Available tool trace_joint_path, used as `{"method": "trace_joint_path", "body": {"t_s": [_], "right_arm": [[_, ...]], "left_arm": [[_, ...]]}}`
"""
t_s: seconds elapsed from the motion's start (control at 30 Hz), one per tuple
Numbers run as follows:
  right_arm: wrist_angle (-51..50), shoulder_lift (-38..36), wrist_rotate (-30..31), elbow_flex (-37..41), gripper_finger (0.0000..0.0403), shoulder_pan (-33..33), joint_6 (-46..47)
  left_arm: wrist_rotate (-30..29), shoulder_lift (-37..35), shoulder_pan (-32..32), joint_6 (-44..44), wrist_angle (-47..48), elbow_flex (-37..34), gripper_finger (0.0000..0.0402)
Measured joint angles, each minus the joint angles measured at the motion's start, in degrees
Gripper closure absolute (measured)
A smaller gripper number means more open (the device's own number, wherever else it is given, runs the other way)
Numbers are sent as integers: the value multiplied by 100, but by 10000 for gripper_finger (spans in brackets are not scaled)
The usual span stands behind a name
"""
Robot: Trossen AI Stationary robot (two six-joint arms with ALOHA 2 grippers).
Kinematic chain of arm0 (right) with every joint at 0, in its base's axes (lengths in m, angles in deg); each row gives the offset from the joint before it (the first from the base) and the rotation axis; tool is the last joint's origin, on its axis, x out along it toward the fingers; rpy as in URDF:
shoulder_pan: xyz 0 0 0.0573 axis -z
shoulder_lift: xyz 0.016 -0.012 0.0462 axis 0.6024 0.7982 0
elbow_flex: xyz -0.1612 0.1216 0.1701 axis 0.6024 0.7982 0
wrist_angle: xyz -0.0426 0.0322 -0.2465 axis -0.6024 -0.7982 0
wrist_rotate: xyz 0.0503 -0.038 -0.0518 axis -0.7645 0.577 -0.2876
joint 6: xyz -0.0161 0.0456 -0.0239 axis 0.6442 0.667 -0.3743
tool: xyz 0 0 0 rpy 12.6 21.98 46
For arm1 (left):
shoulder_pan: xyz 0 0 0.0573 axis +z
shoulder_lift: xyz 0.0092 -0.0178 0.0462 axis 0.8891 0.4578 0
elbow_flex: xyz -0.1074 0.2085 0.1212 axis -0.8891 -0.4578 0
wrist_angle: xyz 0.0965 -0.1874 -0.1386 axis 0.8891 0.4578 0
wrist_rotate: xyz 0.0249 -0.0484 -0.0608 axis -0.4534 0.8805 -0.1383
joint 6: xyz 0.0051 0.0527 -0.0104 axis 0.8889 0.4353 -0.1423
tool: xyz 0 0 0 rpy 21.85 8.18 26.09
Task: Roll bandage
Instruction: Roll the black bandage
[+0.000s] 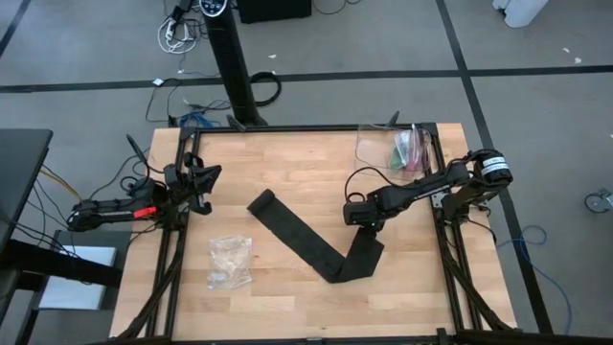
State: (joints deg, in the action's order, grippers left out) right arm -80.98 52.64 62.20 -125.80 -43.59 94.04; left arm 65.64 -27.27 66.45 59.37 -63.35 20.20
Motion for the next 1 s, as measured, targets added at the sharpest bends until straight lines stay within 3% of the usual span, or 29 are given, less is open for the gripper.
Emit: {"method": "trace_joint_path", "body": {"t_s": [0.17, 0.37, 0.63, 1.0], "right_arm": [[221, -27, 23, 206, 311, -5, -3], [243, -61, -79, 221, 393, -10, 5], [73, -312, -303, -411, 400, -343, 353], [62, -326, -31, -1656, 401, -1893, 1587]], "left_arm": [[0, -1, 1, 0, 0, -1, 365], [-2, -2, 1, 0, -2, -2, 365], [-57, -2, 1, 0, 0, 0, 365], [-235, -1, -1, 2, 2, 0, 364]]}}
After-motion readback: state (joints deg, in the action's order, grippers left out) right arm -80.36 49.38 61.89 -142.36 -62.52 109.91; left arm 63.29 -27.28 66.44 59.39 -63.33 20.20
